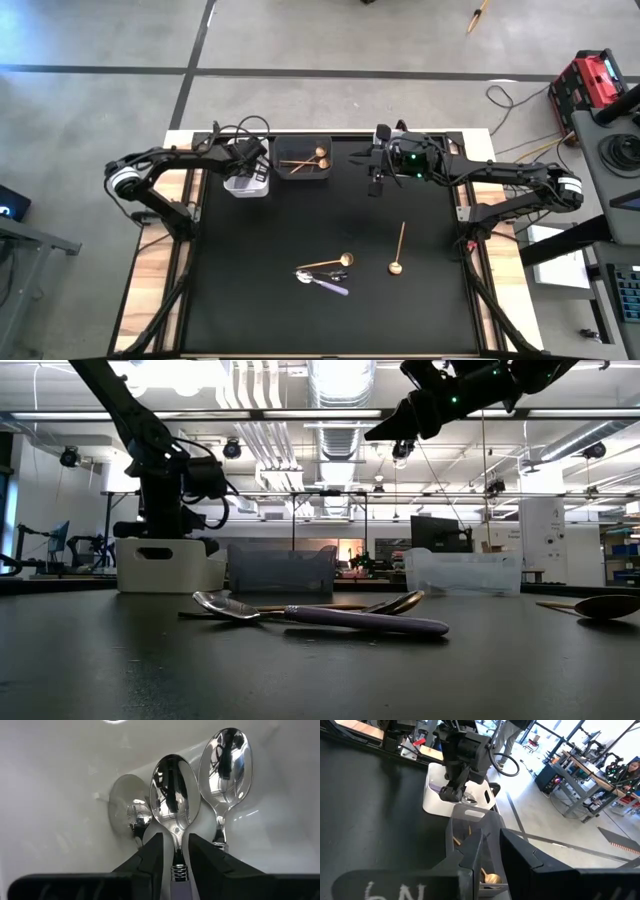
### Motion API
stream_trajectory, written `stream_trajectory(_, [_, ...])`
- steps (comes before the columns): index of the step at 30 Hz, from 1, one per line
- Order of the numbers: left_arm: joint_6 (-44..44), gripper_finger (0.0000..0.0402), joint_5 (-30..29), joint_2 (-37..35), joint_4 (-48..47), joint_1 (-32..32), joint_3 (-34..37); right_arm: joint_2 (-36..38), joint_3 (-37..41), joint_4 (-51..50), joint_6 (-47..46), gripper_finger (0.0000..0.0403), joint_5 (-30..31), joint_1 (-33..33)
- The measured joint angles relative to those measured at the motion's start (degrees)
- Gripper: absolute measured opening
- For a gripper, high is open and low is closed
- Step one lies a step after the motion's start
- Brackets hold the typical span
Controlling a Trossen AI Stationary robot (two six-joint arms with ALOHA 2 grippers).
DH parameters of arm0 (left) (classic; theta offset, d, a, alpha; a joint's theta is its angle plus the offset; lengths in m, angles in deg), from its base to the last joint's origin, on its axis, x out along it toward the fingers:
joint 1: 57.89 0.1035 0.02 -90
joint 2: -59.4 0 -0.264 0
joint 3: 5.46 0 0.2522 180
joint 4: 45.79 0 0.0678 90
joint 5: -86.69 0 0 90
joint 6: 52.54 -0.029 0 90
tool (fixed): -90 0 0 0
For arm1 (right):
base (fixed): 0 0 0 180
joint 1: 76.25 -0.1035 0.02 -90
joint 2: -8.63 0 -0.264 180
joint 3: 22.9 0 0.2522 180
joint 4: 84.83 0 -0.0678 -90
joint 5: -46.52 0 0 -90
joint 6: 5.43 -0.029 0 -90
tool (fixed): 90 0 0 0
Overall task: Sort silverware by color (type)
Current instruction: Put the gold spoon into the black bin
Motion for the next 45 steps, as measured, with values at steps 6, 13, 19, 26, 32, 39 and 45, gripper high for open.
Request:
stream_trajectory(6, [-0.2,0.0081,0.0,-1.7,-0.1,0.0,0.0,0.0,0.0,0.0,0.0,0.0059,0.0,0.0])
stream_trajectory(13, [-0.5,0.0087,0.0,-5.8,-0.2,0.0,0.0,0.0,0.0,0.0,0.0,0.0059,0.0,0.0])
stream_trajectory(19, [-1.6,0.0087,0.0,-10.4,-0.1,-0.1,0.0,0.0,0.0,0.0,0.0,0.0059,0.0,0.0])
stream_trajectory(26, [-3.9,0.0087,0.0,-15.7,-0.1,-4.6,0.0,0.0,0.0,0.8,-0.5,0.0059,0.0,0.0])
stream_trajectory(32, [-7.6,0.0087,-1.1,-20.3,1.8,-15.7,0.0,0.0,0.0,2.6,-3.3,0.0059,-0.1,0.0])
stream_trajectory(39, [-14.0,0.0087,-4.9,-25.6,3.4,-29.0,0.0,0.0,0.0,3.9,-9.7,0.0059,-0.2,-0.1])
stream_trajectory(45, [-27.7,0.0087,8.7,-30.4,12.8,-38.2,5.4,0.0,0.0,3.4,-15.3,0.0059,-0.7,-1.7])
